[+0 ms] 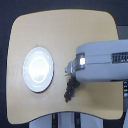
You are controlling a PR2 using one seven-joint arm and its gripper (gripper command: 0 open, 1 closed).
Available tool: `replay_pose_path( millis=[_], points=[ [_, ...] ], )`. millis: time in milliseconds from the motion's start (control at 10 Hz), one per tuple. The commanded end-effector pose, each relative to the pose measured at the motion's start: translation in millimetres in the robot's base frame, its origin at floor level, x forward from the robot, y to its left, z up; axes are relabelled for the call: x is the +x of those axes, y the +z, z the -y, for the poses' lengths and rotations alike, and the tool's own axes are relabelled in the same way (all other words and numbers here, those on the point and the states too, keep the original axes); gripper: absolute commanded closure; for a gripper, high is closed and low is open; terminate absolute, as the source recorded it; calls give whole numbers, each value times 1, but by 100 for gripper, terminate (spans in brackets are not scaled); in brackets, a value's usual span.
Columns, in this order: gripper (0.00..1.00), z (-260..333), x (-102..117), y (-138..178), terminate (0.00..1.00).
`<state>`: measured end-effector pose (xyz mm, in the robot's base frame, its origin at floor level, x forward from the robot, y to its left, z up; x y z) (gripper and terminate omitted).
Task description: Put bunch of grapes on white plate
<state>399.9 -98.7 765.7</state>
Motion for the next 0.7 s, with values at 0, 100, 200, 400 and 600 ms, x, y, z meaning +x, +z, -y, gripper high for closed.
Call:
replay_pose_path(
  millis=[0,100,200,400,600],
  points=[
    [0,-14,-3,-41,0],
    [0,-14,-9,-45,0],
    [0,-9,-15,-48,0],
    [0,-7,-23,-52,0],
    [0,-12,-21,-55,0]
  ],
)
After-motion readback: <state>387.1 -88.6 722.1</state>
